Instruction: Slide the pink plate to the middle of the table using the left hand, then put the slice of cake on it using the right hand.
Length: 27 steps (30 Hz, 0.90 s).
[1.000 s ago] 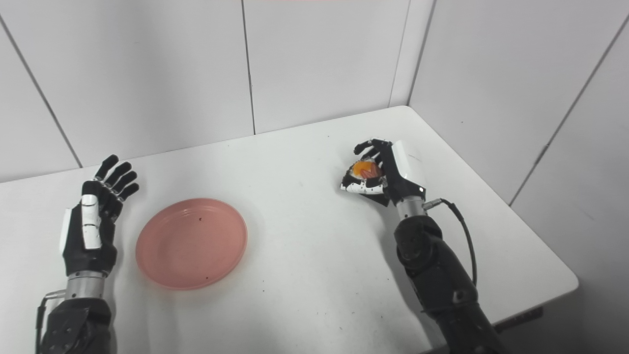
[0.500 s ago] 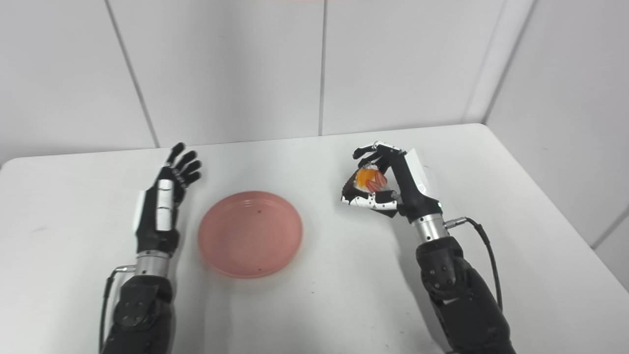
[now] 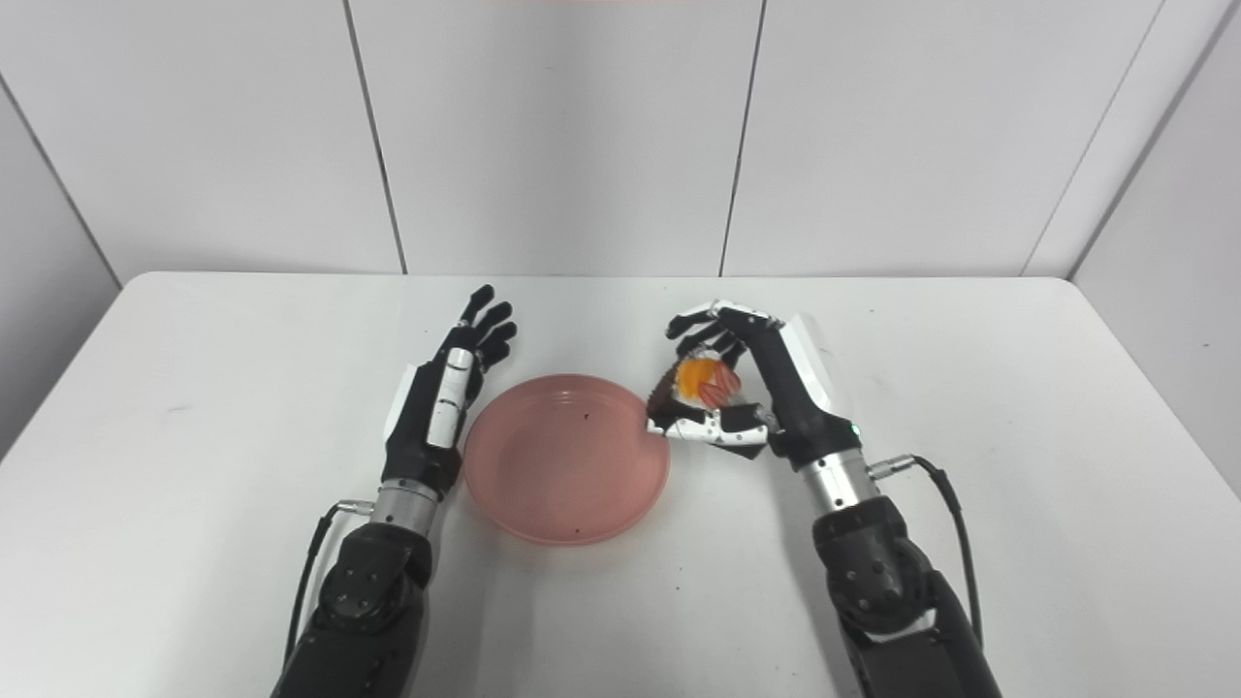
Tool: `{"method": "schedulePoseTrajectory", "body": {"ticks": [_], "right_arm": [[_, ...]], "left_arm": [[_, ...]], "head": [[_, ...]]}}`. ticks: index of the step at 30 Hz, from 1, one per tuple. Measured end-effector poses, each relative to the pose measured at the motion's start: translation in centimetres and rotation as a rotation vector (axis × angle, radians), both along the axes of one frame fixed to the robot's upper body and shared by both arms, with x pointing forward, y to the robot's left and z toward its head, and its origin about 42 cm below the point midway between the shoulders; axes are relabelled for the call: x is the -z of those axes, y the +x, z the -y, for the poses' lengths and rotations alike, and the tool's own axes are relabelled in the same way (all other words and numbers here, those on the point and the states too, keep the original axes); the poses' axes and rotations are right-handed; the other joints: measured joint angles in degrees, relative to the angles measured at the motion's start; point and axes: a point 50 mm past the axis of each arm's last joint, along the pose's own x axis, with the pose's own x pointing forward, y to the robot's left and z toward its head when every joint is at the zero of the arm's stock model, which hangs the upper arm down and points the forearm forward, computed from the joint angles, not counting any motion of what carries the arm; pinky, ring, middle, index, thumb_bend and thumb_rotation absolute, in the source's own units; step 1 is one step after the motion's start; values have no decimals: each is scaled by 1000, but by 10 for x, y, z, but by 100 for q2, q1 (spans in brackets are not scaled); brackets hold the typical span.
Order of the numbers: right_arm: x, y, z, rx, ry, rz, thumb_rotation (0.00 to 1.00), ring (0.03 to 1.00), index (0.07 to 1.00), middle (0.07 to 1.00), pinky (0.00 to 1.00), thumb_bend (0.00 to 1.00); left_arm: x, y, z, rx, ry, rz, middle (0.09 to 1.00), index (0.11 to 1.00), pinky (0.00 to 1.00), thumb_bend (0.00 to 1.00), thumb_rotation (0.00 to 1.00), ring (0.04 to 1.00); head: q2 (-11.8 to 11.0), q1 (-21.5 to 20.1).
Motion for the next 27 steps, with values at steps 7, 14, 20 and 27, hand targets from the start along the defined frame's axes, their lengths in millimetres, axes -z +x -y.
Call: {"method": "schedulePoseTrajectory", "body": {"ticks": [7, 14, 20, 27], "right_arm": [[-10, 17, -24, -48, -4, 12, 0, 441, 517, 461, 204, 513], [19, 28, -34, -72, -53, -83, 0, 442, 525, 444, 236, 512], [25, 35, -44, -96, -68, -113, 0, 386, 544, 489, 327, 507], [42, 38, -52, -113, -131, -165, 0, 386, 544, 466, 329, 508]], "left_arm": [[2, -7, 11, 5, -21, -57, 938, 936, 930, 519, 1000, 925], [1, -11, 15, 16, -9, -57, 939, 944, 907, 541, 1000, 927], [2, -14, 15, 11, -15, -69, 941, 947, 915, 533, 1000, 928], [2, -16, 17, 19, -13, -63, 944, 947, 899, 543, 1000, 934]], "head": [[88, 53], [158, 35], [167, -17], [211, -131]]}}
